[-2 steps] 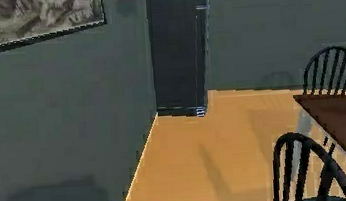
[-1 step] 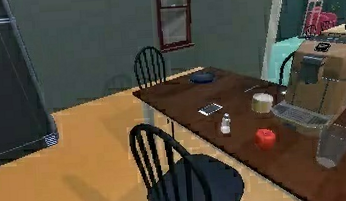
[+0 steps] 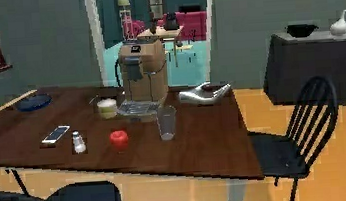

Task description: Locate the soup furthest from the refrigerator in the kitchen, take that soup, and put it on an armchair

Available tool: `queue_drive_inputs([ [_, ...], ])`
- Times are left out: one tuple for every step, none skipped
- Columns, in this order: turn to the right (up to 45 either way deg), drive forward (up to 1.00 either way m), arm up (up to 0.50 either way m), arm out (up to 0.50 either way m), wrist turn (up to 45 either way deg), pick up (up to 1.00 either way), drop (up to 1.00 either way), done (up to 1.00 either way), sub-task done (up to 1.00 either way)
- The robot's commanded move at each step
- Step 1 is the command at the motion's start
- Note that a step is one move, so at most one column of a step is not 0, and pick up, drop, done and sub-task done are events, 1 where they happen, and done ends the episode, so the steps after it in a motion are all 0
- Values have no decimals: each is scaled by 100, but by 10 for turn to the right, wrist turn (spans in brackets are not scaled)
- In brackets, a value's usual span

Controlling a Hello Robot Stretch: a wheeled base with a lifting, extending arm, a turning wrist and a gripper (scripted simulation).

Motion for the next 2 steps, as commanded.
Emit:
queue_drive_inputs([
  [450, 0, 0, 0, 0, 0, 0, 0, 0],
  [450, 0, 0, 0, 0, 0, 0, 0, 0],
])
